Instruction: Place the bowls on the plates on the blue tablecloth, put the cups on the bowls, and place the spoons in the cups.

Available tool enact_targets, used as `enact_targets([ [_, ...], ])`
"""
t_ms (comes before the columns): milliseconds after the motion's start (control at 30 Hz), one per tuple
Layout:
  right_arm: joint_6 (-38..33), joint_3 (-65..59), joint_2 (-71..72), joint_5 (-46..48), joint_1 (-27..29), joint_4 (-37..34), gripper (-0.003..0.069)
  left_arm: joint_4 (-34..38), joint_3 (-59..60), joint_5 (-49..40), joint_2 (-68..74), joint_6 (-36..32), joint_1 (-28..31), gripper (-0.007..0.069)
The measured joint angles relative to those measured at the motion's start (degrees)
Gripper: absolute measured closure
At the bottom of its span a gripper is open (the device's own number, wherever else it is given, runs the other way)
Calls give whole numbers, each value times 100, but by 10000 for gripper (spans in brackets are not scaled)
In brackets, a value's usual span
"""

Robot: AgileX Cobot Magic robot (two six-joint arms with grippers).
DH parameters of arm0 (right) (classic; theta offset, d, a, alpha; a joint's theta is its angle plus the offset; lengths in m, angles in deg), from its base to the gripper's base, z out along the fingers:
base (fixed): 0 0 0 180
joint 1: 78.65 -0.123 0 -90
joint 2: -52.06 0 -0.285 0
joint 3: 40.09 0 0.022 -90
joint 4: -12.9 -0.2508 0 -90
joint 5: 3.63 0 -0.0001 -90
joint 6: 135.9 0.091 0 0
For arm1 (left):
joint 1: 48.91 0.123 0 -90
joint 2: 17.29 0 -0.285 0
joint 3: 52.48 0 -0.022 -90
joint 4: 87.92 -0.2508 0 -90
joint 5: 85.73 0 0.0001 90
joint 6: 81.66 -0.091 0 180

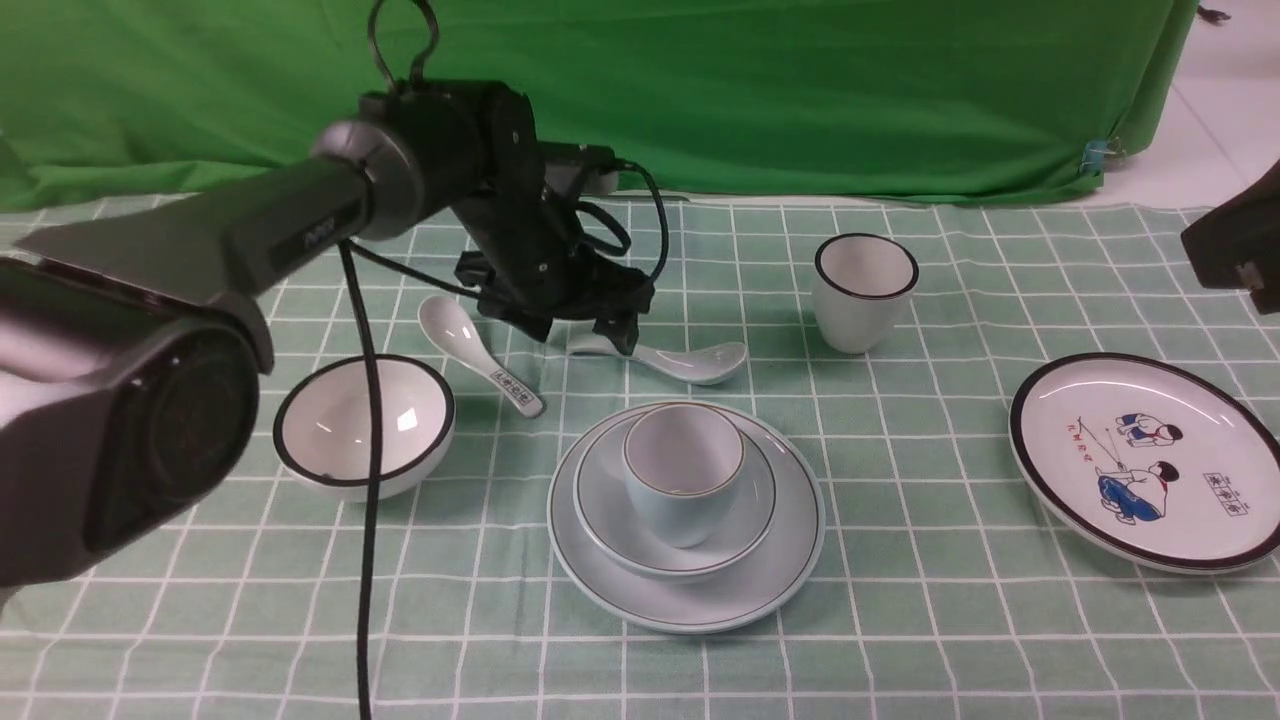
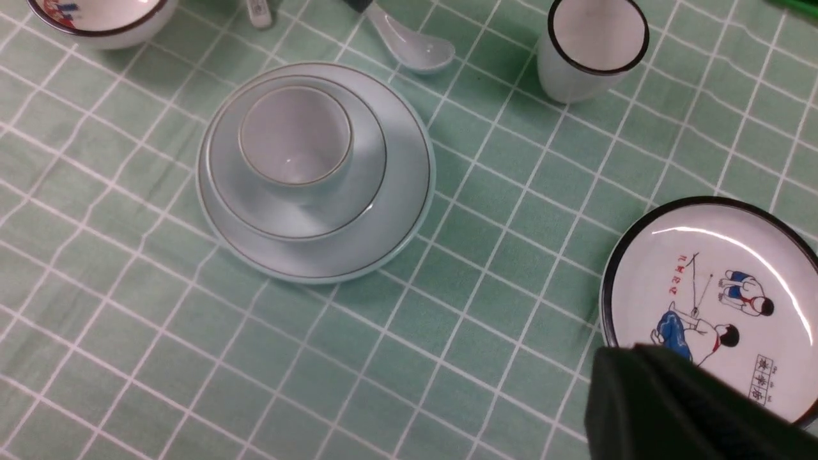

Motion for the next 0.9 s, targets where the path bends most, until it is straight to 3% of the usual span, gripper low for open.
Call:
enact_targets([
  [200, 0, 0, 0, -141, 0, 25, 637, -5, -5, 15, 15, -419, -12, -15],
  [400, 0, 0, 0, -244, 0, 43, 638, -5, -17, -271, 15, -293, -50, 42],
  [667, 0, 0, 0, -276, 0, 49, 638, -6, -561, -1016, 15, 847, -50, 92],
  [900, 0, -5, 0, -283, 0, 49, 638, 141, -1093, -1336, 10, 2713, -25, 162],
])
